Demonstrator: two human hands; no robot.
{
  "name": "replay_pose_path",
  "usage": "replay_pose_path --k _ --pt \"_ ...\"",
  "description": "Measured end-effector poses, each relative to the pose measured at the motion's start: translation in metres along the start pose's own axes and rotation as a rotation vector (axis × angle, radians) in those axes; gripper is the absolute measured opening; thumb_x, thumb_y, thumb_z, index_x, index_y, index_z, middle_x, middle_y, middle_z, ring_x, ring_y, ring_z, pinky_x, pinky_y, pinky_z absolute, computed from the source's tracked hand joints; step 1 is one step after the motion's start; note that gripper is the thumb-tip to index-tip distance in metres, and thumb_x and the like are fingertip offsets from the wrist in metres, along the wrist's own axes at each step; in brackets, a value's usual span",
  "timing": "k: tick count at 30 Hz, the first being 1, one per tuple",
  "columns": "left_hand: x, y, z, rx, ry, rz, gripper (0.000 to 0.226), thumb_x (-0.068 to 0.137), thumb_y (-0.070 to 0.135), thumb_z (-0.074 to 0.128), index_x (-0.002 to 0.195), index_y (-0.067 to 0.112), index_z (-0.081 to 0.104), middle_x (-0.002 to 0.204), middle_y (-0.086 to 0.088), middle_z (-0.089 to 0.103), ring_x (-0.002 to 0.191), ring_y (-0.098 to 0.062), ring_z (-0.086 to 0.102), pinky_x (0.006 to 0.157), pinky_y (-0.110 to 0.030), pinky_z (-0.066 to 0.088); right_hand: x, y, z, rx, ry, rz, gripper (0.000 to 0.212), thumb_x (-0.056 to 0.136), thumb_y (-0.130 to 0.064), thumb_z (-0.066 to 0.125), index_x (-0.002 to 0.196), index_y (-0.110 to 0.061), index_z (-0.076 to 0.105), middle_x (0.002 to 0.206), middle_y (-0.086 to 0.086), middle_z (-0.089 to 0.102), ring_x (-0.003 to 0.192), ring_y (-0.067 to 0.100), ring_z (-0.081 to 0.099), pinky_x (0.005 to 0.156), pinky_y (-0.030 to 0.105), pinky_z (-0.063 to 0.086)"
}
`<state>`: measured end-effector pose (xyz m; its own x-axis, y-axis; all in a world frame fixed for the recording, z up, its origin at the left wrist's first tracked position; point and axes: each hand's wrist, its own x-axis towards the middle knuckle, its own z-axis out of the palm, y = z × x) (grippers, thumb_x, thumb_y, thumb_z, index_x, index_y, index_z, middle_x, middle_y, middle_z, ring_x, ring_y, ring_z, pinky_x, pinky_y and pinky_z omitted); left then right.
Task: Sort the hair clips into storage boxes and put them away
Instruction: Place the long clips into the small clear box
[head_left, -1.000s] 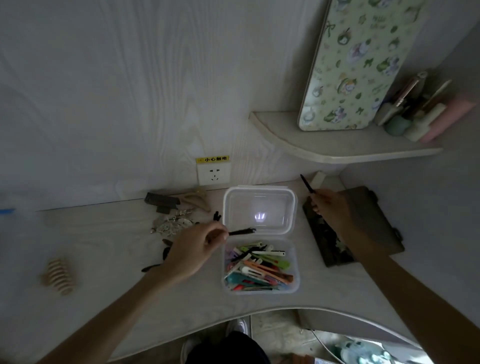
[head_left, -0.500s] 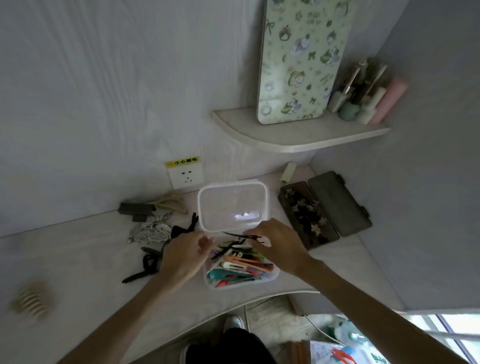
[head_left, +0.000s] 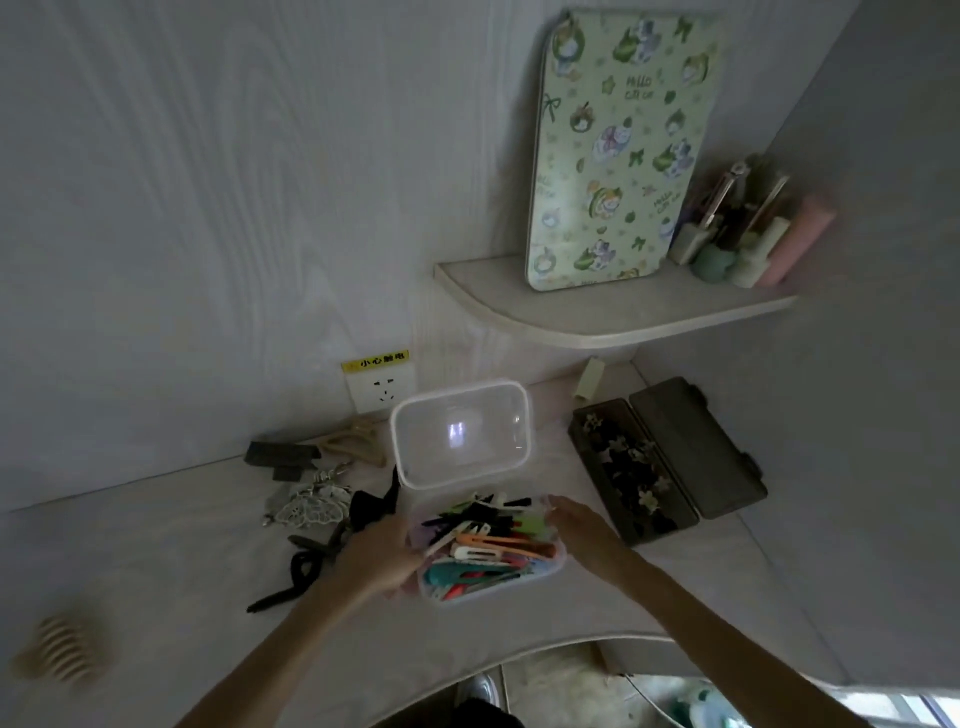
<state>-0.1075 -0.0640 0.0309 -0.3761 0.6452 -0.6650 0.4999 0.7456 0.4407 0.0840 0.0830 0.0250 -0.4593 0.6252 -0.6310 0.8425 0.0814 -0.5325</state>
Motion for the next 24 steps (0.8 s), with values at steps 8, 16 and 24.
replay_pose_path --k 8,16,24 --pt "0.032 0.004 -0.029 -0.079 0.260 0.030 0.042 0.093 0.047 0.047 0.089 0.009 0.065 0.080 -0.006 0.073 0.066 -0.016 0.071 0.061 -0.034 0.059 0.068 -0.033 -0.049 -0.681 0.375 -0.310 0.046 0.091 -0.009 0.043 0.137 -0.011 0.039 0.138 0.011 0.045 0.132 0.028 0.036 0.112 0.037 0.026" --pt "0.028 0.009 -0.039 -0.253 0.141 -0.037 0.038 0.093 0.045 0.048 0.089 0.011 0.065 0.089 -0.007 0.073 0.068 -0.009 0.070 0.053 -0.020 0.056 0.101 -0.023 -0.051 -1.105 0.465 -0.452 0.039 0.016 -0.020 0.089 0.041 -0.022 0.060 0.044 -0.005 0.057 0.047 0.015 0.059 0.065 0.025 0.054" --pt "0.027 0.005 -0.040 -0.262 0.125 0.026 0.019 0.092 0.017 0.056 0.102 0.005 0.066 0.074 0.000 0.068 0.058 -0.001 0.066 0.052 -0.017 0.054 0.094 -0.031 -0.068 -0.526 0.751 -0.658 0.011 0.070 -0.005 0.075 0.076 -0.012 0.069 0.068 0.005 0.069 0.064 0.025 0.065 0.064 0.030 0.053"
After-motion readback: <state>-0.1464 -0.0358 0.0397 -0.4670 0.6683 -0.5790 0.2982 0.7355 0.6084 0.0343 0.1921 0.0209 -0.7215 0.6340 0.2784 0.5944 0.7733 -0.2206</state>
